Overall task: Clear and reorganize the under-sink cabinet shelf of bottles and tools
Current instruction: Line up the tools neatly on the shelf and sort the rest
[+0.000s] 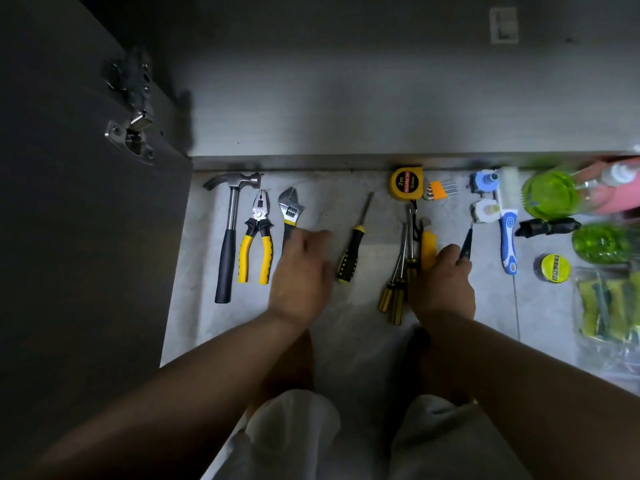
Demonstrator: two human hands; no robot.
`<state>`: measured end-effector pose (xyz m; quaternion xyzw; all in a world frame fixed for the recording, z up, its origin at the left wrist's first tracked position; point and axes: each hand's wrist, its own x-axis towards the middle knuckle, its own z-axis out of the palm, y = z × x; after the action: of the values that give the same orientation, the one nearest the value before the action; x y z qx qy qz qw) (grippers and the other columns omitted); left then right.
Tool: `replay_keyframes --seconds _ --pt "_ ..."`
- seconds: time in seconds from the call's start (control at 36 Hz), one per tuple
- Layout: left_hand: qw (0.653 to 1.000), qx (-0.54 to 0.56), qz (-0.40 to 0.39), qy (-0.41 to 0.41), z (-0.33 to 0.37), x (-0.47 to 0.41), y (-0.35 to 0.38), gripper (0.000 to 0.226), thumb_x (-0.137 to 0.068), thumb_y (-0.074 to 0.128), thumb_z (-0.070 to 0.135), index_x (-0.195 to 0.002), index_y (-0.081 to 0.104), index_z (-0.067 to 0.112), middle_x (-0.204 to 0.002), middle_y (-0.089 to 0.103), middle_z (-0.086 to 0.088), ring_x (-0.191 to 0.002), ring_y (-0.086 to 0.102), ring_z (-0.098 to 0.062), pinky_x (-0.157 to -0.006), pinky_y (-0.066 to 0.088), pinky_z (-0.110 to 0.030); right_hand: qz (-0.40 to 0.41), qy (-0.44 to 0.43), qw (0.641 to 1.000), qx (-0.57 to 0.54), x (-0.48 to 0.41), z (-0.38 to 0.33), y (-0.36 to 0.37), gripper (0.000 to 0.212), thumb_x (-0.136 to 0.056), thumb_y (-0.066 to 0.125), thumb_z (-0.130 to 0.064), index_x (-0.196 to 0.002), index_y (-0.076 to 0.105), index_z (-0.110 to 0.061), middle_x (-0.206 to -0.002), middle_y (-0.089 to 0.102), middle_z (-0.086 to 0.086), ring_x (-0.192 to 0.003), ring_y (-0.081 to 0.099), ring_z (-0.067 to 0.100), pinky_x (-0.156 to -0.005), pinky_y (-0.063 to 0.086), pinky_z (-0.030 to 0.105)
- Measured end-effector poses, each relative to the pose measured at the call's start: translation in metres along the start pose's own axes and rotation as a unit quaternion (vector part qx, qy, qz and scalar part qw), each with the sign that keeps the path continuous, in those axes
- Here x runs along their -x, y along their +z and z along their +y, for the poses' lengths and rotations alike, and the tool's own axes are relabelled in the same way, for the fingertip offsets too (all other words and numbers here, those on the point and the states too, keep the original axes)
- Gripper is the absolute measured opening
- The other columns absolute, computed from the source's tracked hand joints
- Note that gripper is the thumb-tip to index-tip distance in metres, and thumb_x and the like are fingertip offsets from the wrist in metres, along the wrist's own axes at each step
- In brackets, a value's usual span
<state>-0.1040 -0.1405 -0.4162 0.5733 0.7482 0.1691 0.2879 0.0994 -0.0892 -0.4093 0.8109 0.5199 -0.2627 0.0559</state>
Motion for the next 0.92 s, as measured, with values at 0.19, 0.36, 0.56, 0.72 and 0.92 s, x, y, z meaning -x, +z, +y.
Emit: replay_keyframes --seconds 0.19,0.36,0.56,0.72,0.92 --pt "0.991 -0.008 -0.125 0.057 0.023 -0.008 0.028 0.067 -0.095 0.062 0.021 -0.155 0.033 0.03 -0.132 0.041 -0.002 -0.119 0.05 -0.024 -0.091 0.054 -0.042 0.029 -0.022 0.999 -0.005 0.0 0.019 -0.012 0.042 -0.093 0.063 -0.017 -0.126 0.037 -0.013 -0.126 0.042 0.015 -0.091 0.062 0.041 -0.07 0.053 0.046" --pt "0.987 0.002 -0.154 0.051 0.034 -0.005 0.036 0.059 -0.092 0.065 0.02 -0.146 0.043 0.026 -0.135 0.039 -0.002 -0.118 0.053 -0.027 -0.093 0.052 -0.044 -0.054 -0.135 0.988 0.053 0.008 0.023 -0.012 0.026 -0.097 0.055 -0.034 -0.119 0.047 -0.022 -0.099 0.065 0.005 -0.086 0.068 0.029 -0.074 0.059 0.048" --pt "0.984 0.018 -0.166 0.056 0.032 0.005 0.04 0.061 -0.09 0.071 0.023 -0.145 0.045 0.027 -0.132 0.042 -0.001 -0.115 0.056 -0.024 -0.093 0.053 -0.039 -0.092 -0.073 0.991 0.07 0.005 0.017 -0.002 0.026 -0.096 0.058 -0.026 -0.12 0.053 -0.016 -0.105 0.066 0.011 -0.095 0.067 0.032 -0.079 0.057 0.043" --pt "0.985 0.05 -0.156 0.057 0.028 0.006 0.042 0.061 -0.087 0.072 0.021 -0.143 0.048 0.027 -0.13 0.043 0.001 -0.114 0.056 -0.02 -0.094 0.05 -0.031 -0.085 -0.101 0.991 0.001 0.006 0.014 -0.009 0.024 -0.09 0.065 -0.041 -0.096 0.056 -0.019 -0.087 0.065 0.002 -0.079 0.064 0.022 -0.068 0.053 0.034" --pt "0.996 0.047 -0.07 0.027 0.015 0.007 0.024 0.059 -0.083 0.071 0.025 -0.138 0.048 0.027 -0.129 0.043 0.004 -0.107 0.06 -0.019 -0.084 0.056 -0.033 -0.132 -0.186 0.973 -0.03 0.018 -0.002 -0.01 0.025 -0.09 0.063 -0.043 -0.09 0.055 -0.018 -0.082 0.065 0.003 -0.077 0.064 0.024 -0.07 0.057 0.043"
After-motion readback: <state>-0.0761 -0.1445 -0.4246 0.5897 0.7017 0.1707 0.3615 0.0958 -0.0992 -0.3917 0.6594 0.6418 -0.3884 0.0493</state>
